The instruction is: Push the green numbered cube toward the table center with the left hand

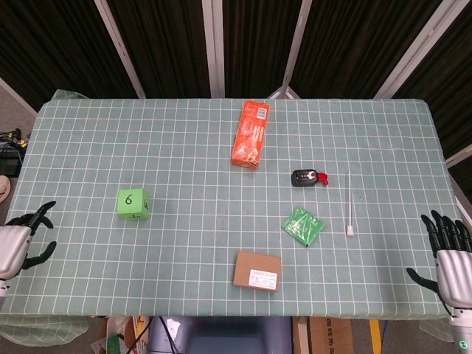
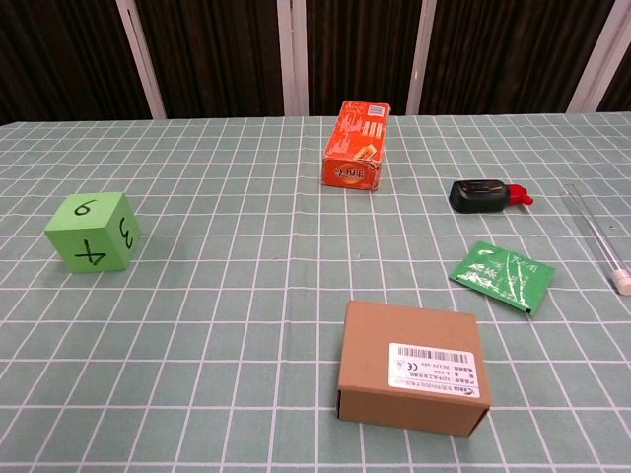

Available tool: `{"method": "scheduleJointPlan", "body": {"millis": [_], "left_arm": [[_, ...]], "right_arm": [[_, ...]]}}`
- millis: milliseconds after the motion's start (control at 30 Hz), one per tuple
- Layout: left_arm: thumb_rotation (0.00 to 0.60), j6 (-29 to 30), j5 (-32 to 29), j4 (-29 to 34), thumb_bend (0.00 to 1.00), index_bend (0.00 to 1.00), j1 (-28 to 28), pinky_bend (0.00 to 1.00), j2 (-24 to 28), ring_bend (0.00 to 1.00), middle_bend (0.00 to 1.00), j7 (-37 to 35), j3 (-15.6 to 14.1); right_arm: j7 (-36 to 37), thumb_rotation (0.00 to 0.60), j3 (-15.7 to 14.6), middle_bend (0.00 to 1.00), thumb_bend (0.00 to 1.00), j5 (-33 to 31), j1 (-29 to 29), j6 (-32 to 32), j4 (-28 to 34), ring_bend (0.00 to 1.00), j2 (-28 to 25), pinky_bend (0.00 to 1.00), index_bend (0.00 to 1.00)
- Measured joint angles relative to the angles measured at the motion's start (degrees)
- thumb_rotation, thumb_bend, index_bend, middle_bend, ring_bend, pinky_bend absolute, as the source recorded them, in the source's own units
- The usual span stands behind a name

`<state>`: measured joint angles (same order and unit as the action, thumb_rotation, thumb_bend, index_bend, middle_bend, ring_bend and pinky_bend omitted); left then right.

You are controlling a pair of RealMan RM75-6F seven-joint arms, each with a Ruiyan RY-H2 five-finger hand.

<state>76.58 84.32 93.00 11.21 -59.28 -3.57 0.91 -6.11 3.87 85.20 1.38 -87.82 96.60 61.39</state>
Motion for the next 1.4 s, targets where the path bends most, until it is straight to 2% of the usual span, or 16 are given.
{"method": "scheduleJointPlan", "body": {"millis": [100,200,400,800,1000,1200,1400], "left_arm": [[0.6,-5.78,-1.35,1.79,0.8,0.12,2.48,0.64,3.25,0.64,0.76,-1.44,0.25],[0.6,-11.97,-3.22,3.68,0.87,0.13,5.17,0.67,6.11,0.69,0.82,-2.09,0.49],[0.6,-23.54,-11.59,5.94,0.89,0.13,10.81,0.68,9.04,0.7,0.83,2.98,0.97],[0.6,-37.83,-34.29,7.83,0.9,0.13,21.12,0.68,8.4,0.7,0.83,13.25,0.93],[0.6,-39.35,-40.47,9.22,0.9,0.13,25.52,0.68,7.2,0.7,0.83,18.3,-0.46],[0.6,-37.53,-45.23,10.45,0.9,0.13,28.43,0.68,4.71,0.7,0.83,21.55,-1.75],[0.6,-34.71,-47.48,10.91,0.9,0.13,29.98,0.68,1.69,0.7,0.83,23.37,-2.38]], "right_arm": [[-0.44,0.6,-0.02,0.0,0.05,-0.24,0.07,0.32,0.22,0.0,0.05,0.0,0.06],[-1.25,0.6,-0.04,0.0,0.04,-0.48,0.17,0.62,0.38,0.0,0.23,0.0,0.06],[-2.48,0.6,-0.1,0.0,0.04,-1.13,0.39,1.39,0.64,0.0,0.53,0.0,0.06],[-3.99,0.6,0.16,0.0,0.04,-2.47,0.71,2.32,0.8,0.0,0.71,0.0,0.06],[-4.73,0.6,0.27,0.0,0.04,-2.97,0.74,2.42,0.83,0.0,0.89,0.0,0.06],[-5.21,0.6,0.37,0.0,0.05,-3.48,0.71,2.5,0.89,0.0,0.94,0.0,0.06],[-5.03,0.6,0.53,0.0,0.04,-3.85,0.63,2.38,1.12,0.0,0.85,0.0,0.06]]}}
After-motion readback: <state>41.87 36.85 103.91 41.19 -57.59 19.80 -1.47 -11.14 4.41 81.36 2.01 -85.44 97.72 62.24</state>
